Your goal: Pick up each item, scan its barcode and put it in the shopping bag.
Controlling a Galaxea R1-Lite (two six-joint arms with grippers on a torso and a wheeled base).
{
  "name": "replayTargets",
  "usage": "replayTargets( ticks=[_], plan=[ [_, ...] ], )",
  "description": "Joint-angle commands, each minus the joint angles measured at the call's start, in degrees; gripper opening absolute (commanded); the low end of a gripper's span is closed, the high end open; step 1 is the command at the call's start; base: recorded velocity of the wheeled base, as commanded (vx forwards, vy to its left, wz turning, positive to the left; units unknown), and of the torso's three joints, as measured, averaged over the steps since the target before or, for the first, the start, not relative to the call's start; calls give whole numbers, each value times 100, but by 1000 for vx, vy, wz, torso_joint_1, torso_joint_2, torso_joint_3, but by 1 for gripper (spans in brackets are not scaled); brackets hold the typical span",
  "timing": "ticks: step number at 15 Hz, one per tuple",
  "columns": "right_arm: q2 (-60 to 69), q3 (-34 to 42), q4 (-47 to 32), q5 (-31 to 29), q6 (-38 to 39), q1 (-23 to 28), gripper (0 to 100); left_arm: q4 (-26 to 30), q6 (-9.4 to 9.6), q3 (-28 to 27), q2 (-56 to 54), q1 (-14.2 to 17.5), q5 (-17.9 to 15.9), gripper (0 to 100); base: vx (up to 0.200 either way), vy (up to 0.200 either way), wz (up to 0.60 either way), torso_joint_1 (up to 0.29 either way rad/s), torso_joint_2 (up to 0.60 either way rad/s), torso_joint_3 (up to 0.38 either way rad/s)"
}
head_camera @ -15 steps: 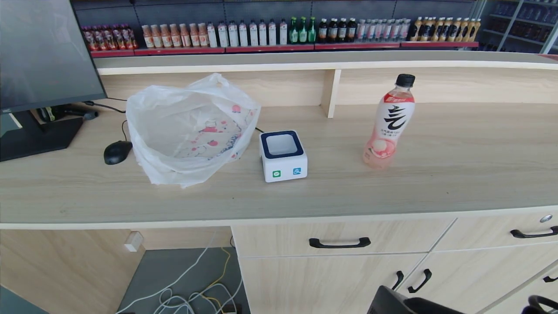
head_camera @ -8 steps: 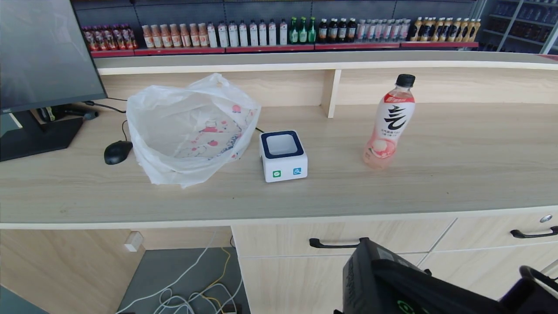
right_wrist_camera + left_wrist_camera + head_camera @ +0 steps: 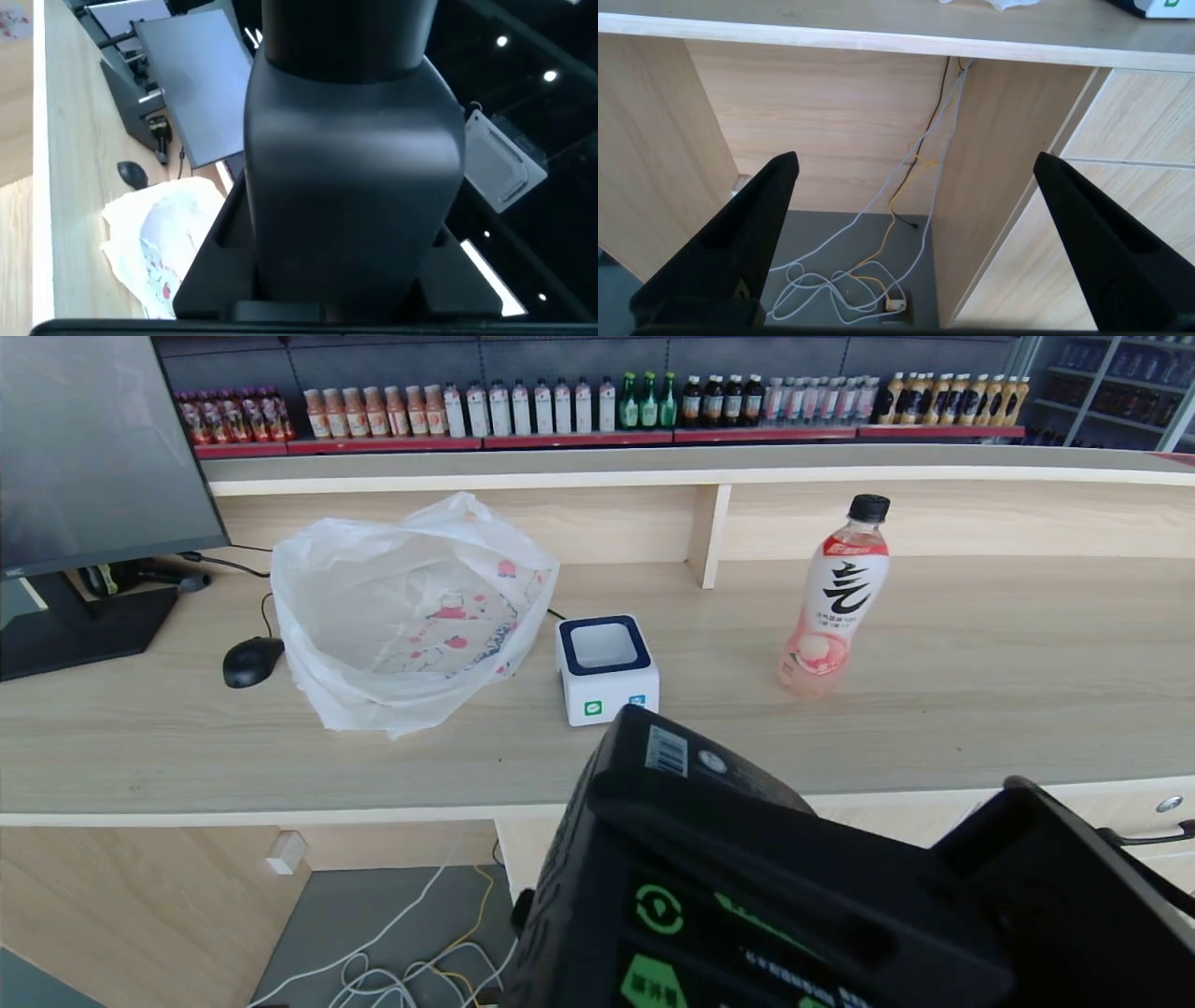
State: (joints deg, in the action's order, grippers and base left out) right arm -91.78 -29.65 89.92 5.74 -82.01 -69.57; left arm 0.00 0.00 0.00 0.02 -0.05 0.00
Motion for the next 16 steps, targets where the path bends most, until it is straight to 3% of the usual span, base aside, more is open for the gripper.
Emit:
replayTargets(
  ticks=[1,7,10,11,16],
  plan=[
    [-402,-349,8,32,-140,58,0,0,0,0,-2,-4,0,100,0,0,0,0,0,0],
    [-402,-296,8,217,-219,286,0,0,0,0,-2,-4,0,100,0,0,0,0,0,0],
    [-252,-226,8,217,-755,401,0,0,0,0,-2,-4,0,100,0,0,0,0,0,0],
    [-138,-217,8,208,-1283,418,0,0,0,0,-2,-4,0,100,0,0,0,0,0,0],
    [38,328,8,208,-1265,392,0,0,0,0,-2,-4,0,100,0,0,0,0,0,0]
  ],
)
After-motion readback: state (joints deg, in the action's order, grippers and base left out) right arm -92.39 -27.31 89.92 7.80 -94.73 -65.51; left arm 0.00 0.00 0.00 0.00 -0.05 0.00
